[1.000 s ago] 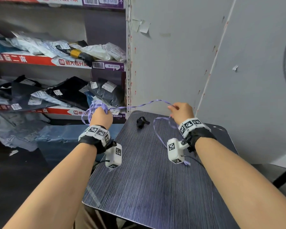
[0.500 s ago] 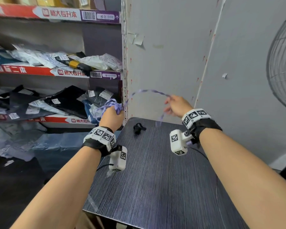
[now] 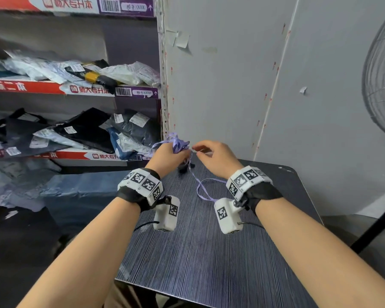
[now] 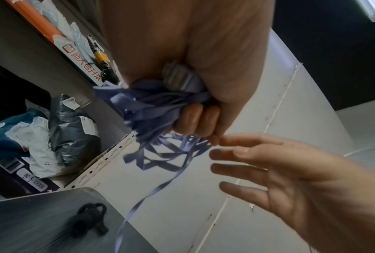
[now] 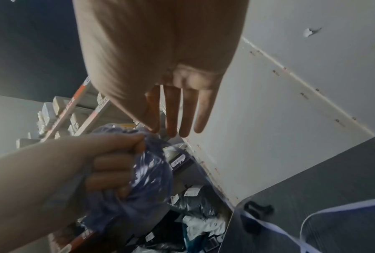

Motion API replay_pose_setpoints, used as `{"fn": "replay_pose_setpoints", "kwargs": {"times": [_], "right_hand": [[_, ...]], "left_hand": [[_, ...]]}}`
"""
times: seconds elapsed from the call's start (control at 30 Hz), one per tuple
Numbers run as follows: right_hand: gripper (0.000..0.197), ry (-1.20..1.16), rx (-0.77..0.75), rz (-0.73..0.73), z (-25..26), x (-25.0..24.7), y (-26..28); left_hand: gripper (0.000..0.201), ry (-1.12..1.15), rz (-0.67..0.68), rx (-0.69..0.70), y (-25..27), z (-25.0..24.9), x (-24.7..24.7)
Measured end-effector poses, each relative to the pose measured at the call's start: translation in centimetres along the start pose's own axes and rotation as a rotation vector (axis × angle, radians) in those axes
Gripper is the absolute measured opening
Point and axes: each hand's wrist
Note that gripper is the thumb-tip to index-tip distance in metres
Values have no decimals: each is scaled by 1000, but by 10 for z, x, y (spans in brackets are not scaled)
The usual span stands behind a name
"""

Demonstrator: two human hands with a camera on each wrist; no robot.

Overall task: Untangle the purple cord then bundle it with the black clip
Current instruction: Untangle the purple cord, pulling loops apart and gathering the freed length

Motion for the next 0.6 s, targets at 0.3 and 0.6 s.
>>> {"fn": "replay_pose_setpoints", "kwargs": {"times": [0.3, 0.6], "right_hand": [[11, -74, 7, -63, -10, 14, -2], [26, -14, -257, -182, -3, 21, -10]], "left_hand": [[35, 454, 124, -46, 5, -10, -1], [45, 313, 131, -2, -2, 6, 4]]}}
Point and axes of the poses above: each hand's wrist, its own y-axis away from the middle knuckle, its own x-axis out of the palm, z = x × y, and after that the axes turned 1 degree about y, right-handed
